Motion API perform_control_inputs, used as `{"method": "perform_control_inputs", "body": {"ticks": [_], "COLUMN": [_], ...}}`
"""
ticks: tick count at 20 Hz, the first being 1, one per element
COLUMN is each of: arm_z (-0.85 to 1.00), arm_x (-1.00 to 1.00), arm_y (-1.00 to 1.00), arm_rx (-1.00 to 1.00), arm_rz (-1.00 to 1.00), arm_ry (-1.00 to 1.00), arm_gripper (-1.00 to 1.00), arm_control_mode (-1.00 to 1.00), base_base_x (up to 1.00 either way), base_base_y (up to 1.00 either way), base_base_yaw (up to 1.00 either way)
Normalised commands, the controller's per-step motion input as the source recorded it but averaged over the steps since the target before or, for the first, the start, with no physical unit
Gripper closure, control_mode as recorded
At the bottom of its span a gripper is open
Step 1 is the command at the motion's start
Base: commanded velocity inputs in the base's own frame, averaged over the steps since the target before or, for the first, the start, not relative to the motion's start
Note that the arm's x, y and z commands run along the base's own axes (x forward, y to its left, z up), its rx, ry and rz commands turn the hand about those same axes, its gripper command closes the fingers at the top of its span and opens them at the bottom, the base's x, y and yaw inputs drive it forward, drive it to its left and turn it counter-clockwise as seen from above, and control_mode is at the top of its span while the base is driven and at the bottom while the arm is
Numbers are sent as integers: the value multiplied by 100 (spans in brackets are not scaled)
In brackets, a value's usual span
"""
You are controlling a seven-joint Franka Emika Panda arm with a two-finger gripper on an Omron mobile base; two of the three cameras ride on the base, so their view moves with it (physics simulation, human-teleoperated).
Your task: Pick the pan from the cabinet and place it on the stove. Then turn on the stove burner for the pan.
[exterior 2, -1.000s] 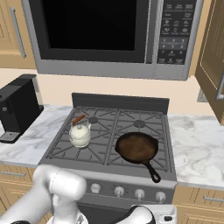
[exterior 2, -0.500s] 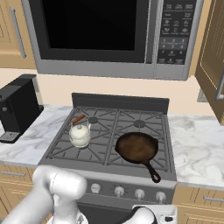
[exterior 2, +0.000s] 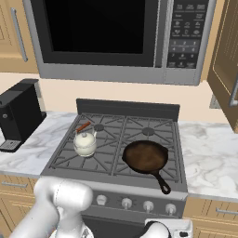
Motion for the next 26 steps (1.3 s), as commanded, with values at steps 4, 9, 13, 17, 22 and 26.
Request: {"method": "perform_control_inputs", "body": {"ticks": [4, 9, 13, 17, 22, 26], "arm_z": [-11, -11, -14, -16, -15, -13], "arm_x": [8, 8, 11, 15, 12, 9], "arm_y": [-7, -3, 0, 0, 0, -2], "arm_rx": [0, 0, 0, 0, 0, 0], "arm_rz": [0, 0, 0, 0, 0, 0], "arm_ry": [0, 0, 0, 0, 0, 0], "arm_gripper": [-100, -100, -100, -100, -100, -100], "arm_control_mode": [-100, -100, -100, -100, -100, -100], "base_base_x": [0, 0, 0, 0, 0, 0], "base_base_y": [0, 0, 0, 0, 0, 0], "base_base_yaw": [0, 0, 0, 0, 0, 0]}}
